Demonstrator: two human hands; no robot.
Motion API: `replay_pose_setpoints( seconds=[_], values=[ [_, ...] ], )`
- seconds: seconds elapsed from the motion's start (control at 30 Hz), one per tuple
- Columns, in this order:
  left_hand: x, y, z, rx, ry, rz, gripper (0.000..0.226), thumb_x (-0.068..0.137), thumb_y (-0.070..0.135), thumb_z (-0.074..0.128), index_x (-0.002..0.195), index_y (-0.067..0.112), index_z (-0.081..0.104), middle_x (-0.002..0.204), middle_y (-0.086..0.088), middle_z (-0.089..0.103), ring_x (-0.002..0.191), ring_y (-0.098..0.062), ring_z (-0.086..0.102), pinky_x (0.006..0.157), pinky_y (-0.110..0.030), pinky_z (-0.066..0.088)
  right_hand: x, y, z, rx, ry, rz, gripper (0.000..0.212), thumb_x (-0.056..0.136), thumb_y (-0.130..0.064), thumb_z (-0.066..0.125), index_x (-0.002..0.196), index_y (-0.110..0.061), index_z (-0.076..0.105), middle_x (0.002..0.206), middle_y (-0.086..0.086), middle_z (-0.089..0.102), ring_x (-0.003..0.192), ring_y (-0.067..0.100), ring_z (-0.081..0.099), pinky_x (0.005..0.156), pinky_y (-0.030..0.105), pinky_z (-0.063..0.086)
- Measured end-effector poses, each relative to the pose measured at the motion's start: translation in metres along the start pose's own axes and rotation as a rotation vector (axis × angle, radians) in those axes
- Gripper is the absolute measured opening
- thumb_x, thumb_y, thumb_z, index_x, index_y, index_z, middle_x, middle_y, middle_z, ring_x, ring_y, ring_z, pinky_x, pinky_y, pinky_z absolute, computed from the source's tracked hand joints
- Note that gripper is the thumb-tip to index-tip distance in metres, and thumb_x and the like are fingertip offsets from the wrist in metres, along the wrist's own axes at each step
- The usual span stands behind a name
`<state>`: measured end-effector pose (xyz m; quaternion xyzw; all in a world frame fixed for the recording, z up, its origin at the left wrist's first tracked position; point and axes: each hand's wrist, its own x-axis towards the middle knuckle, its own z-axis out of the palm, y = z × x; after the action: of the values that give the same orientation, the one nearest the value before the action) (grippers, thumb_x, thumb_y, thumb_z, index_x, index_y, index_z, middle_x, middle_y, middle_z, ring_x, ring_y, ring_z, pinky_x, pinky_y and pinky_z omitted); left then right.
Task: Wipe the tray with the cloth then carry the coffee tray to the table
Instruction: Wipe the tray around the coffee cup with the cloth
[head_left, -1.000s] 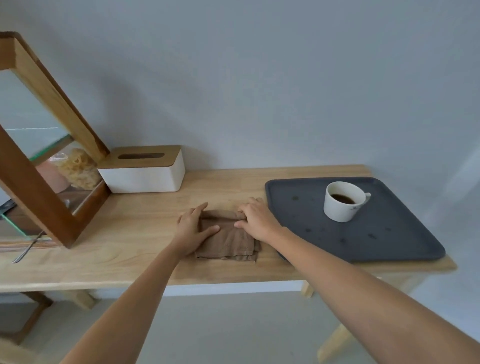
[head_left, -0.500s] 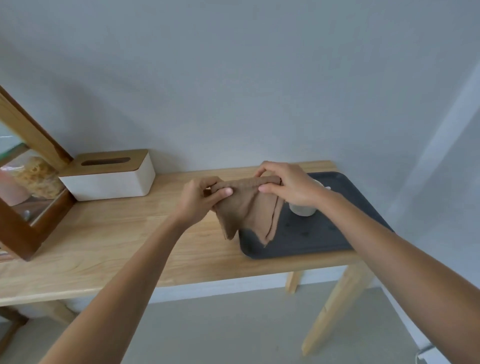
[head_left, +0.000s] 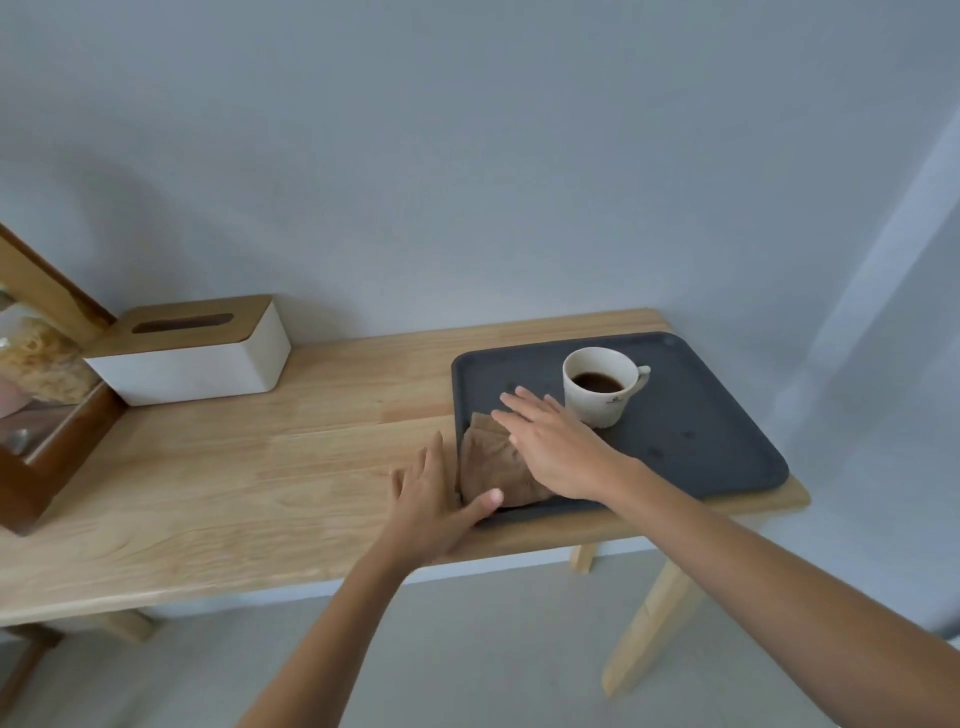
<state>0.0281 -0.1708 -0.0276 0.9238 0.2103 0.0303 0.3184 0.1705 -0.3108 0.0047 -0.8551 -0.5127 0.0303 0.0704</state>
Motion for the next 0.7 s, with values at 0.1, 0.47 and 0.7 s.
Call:
replay_pose_setpoints(
  seconds=[0.1, 0.47, 0.7],
  values=[
    [-0.007, 0.000, 0.014, 0.048, 0.033, 0.024, 0.113, 0.072, 0.077, 0.043, 0.153, 0.011, 0.000, 0.163, 0.001, 0.008, 0.151, -0.013, -0.001, 0.121, -0.044, -0.005, 0.009, -0.003, 0.010, 0.087, -0.183, 0.070, 0.059, 0.102, -0.043, 0.021, 0.153, -0.015, 0.011, 0.163, 0.004, 0.008, 0.150, 0.019, 0.003, 0.121, 0.040, 0.010],
    [-0.003, 0.000, 0.022, -0.010, 0.045, -0.003, 0.097, 0.085, 0.061, 0.051, 0.154, 0.017, -0.001, 0.163, 0.006, 0.007, 0.149, -0.008, -0.011, 0.120, -0.039, -0.014, 0.055, 0.005, 0.035, -0.017, -0.104, 0.106, 0.063, 0.101, -0.045, 0.015, 0.153, -0.011, 0.005, 0.163, 0.003, 0.001, 0.150, 0.015, -0.001, 0.123, 0.037, 0.008],
    [-0.006, 0.004, 0.020, -0.005, 0.034, -0.003, 0.092, 0.087, 0.059, 0.049, 0.154, 0.022, -0.002, 0.163, 0.009, 0.006, 0.149, -0.009, -0.013, 0.120, -0.041, -0.015, 0.108, 0.019, 0.036, 0.007, -0.034, 0.202, 0.060, 0.102, -0.040, 0.016, 0.151, -0.004, 0.014, 0.162, 0.010, 0.010, 0.150, 0.021, 0.001, 0.122, 0.041, 0.010]
  ],
)
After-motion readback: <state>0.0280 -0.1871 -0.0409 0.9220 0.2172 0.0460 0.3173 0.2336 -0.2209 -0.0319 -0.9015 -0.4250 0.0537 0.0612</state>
